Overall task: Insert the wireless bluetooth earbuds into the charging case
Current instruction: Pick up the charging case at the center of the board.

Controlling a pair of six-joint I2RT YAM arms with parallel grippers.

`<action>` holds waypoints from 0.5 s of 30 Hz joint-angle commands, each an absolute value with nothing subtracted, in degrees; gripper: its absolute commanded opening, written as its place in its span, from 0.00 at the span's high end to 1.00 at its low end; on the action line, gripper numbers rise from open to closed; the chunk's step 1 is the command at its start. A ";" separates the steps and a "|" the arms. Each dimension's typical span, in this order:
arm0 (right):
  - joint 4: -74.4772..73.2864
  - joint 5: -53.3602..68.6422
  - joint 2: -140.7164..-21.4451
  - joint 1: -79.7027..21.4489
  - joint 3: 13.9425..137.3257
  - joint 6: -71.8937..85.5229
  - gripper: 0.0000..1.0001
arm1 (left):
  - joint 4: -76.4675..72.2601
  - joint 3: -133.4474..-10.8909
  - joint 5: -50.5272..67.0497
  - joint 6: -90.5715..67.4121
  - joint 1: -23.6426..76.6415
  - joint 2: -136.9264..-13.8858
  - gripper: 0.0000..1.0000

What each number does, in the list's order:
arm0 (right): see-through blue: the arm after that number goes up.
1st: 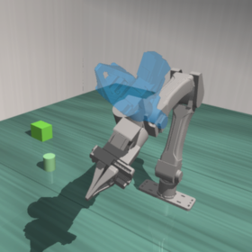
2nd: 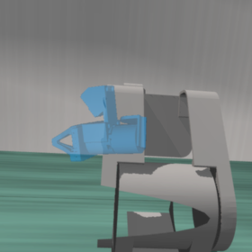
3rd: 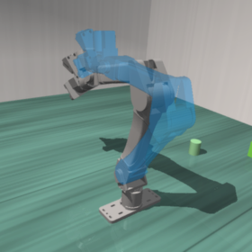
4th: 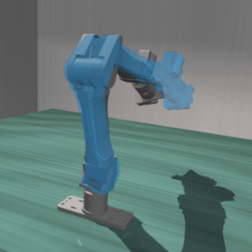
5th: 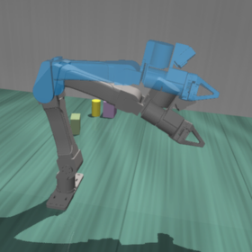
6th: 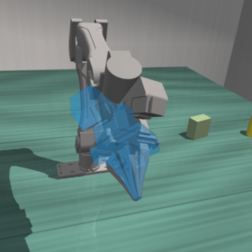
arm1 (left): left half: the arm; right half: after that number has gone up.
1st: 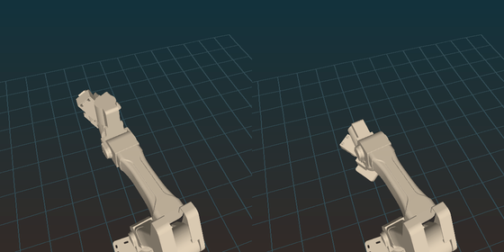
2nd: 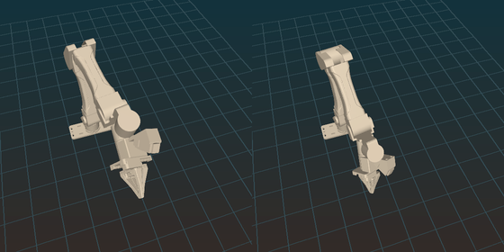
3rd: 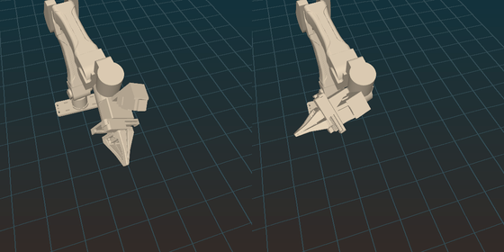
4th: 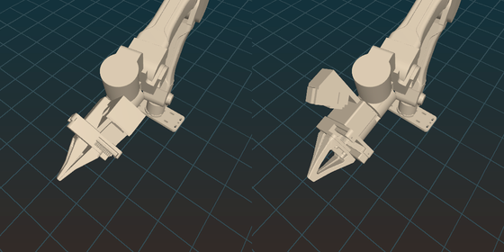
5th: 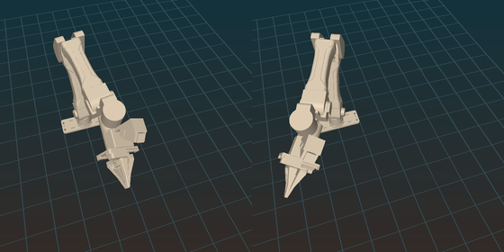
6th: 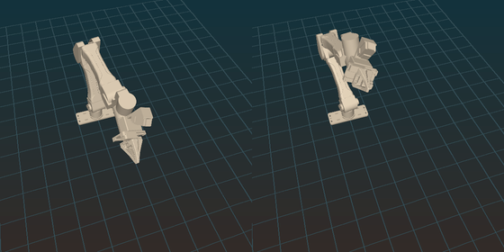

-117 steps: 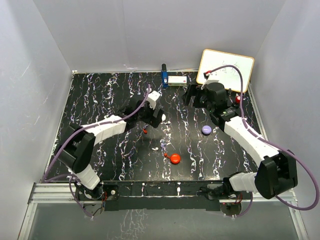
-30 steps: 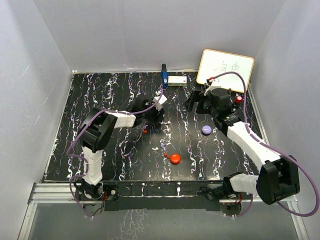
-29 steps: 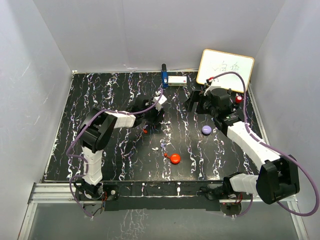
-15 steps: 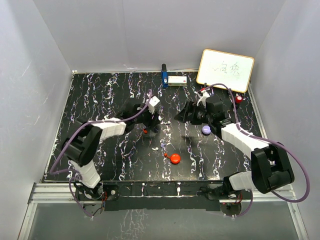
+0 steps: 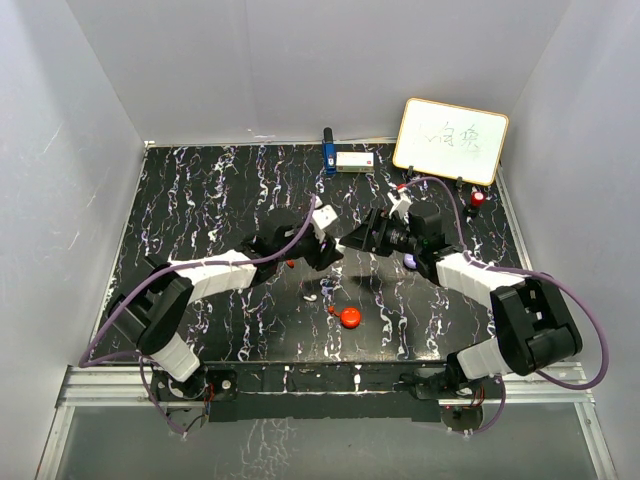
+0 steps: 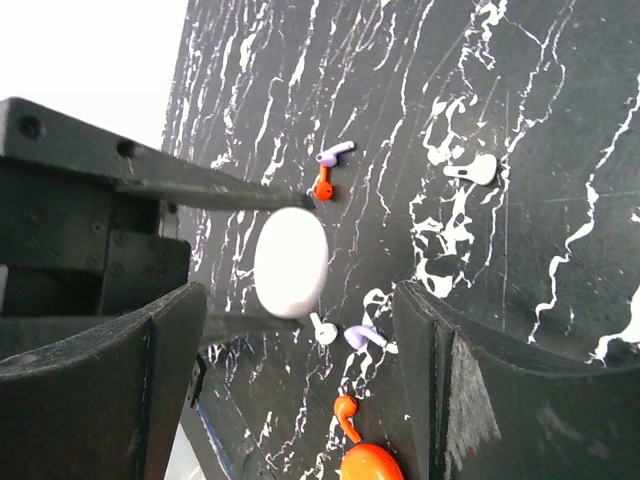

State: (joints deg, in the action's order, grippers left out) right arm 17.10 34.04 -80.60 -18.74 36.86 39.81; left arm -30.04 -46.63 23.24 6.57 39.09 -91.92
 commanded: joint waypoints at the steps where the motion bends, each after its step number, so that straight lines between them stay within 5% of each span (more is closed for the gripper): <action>1: 24.92 36.56 -80.59 -19.06 36.65 42.55 0.29 | -32.10 -46.44 22.59 7.58 40.80 -89.30 1.00; 15: 27.33 38.33 -81.78 -19.15 35.28 44.60 0.41 | -32.97 -46.79 19.69 8.26 41.12 -87.81 1.00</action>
